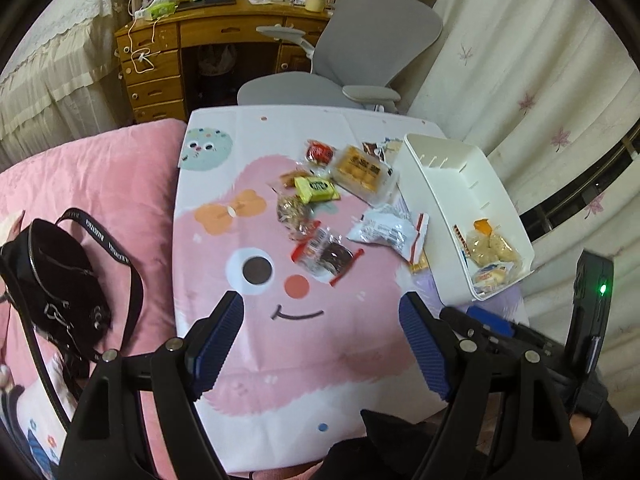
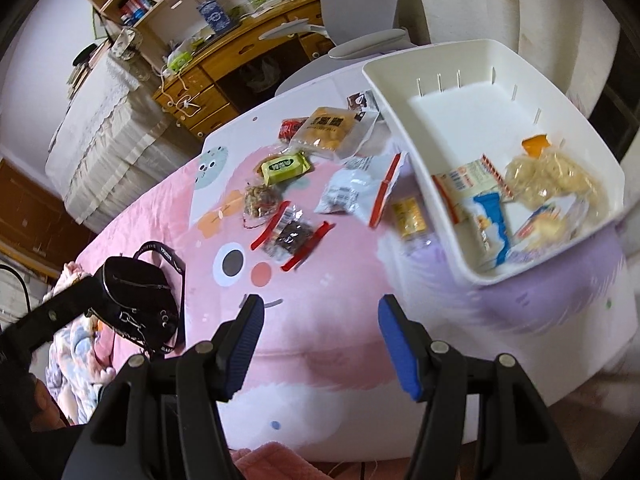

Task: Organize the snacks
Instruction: 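Withdraw both open tools from the tray toward the snack pile, then move the left tool to the brown nut-cluster bag while the right tool approaches the dark brown packet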

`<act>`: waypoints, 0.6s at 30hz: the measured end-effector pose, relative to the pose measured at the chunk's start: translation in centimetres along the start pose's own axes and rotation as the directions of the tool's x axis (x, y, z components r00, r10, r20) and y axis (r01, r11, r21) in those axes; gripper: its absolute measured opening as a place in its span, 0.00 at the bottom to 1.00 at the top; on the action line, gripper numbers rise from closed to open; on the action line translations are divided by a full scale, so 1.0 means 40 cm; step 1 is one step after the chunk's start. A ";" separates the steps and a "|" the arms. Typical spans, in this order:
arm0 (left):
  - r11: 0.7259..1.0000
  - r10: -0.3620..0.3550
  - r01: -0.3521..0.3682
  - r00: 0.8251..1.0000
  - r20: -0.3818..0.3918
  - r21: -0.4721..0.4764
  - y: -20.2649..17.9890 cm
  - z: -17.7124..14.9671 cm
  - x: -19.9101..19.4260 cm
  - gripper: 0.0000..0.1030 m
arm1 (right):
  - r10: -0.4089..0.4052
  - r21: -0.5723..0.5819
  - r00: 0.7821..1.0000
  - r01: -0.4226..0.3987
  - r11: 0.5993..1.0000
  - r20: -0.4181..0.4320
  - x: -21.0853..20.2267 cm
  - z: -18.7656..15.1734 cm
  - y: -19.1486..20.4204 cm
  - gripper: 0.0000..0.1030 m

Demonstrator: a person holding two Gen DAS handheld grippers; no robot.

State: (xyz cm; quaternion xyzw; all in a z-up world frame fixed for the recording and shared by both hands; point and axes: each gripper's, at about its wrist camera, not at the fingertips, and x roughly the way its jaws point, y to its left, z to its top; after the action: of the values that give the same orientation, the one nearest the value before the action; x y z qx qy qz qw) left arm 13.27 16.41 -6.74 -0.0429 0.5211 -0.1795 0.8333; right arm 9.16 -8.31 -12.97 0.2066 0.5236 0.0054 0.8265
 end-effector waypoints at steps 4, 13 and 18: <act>1.000 -0.021 0.021 1.000 0.007 -0.003 0.039 0.019 -0.001 0.78 | -0.040 0.002 0.999 0.040 0.999 -0.013 0.001 -0.022 0.032 0.58; 0.999 0.004 -0.005 1.000 -0.012 -0.053 0.114 0.067 0.056 0.78 | -0.097 -0.017 0.995 0.097 0.995 -0.003 0.006 -0.042 0.064 0.58; 0.998 0.047 -0.047 0.999 -0.012 -0.036 0.137 0.088 0.104 0.78 | -0.094 -0.010 0.995 0.094 0.996 -0.026 0.043 -0.046 0.066 0.58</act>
State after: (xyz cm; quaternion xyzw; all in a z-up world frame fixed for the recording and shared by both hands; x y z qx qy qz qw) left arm 19.43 19.68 -10.12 -0.0448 0.5298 -0.1504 0.8335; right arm 8.87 -4.89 -14.21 0.1779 0.5437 -0.0285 0.8197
